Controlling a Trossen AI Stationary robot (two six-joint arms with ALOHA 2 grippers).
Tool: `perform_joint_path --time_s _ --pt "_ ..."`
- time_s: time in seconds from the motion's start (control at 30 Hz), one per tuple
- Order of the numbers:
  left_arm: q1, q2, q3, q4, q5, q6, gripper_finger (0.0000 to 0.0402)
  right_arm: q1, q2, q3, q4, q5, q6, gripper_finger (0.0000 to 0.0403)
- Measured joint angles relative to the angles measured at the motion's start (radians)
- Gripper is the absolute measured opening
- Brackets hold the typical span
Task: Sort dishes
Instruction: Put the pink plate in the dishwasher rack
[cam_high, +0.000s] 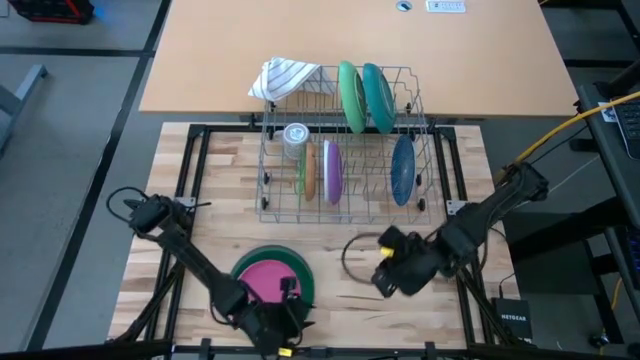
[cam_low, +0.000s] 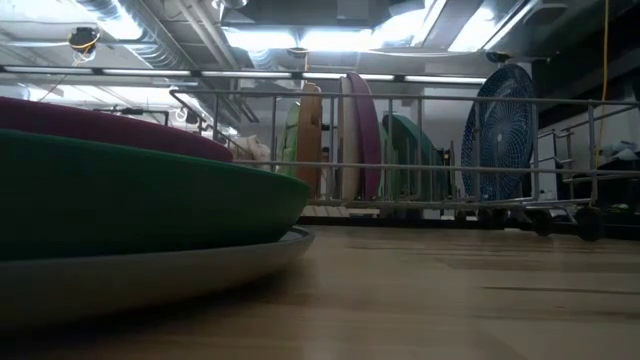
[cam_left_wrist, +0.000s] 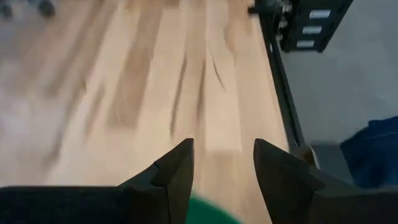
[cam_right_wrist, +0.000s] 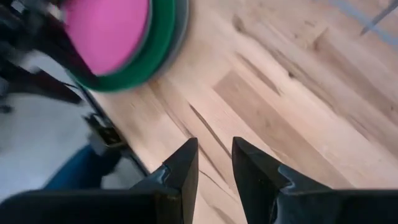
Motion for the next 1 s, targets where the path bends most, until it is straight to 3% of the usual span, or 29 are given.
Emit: perform_joint_path --time_s 0.2,0.47,0.73,1.0 --pt "-0.051 0.000 0.000 -0.167 0.000 -0.300 0.0156 0.039 0.116 0.000 0.003 -0.014 0.000 0.0101" --pt "-0.058 0.004 0.000 -0.325 0.046 -0.557 0.0156 0.039 0.216 0.000 0.023 -0.080 0.000 0.0101" --pt "-0.043 0.045 0.002 -0.222 0.087 -0.602 0.0156 0.039 0.234 0.000 0.068 -0.068 -0.003 0.0101" --pt "-0.015 0.072 0.001 -0.245 0.127 -0.632 0.0156 0.039 0.234 0.000 0.103 -0.055 -0.065 0.0101"
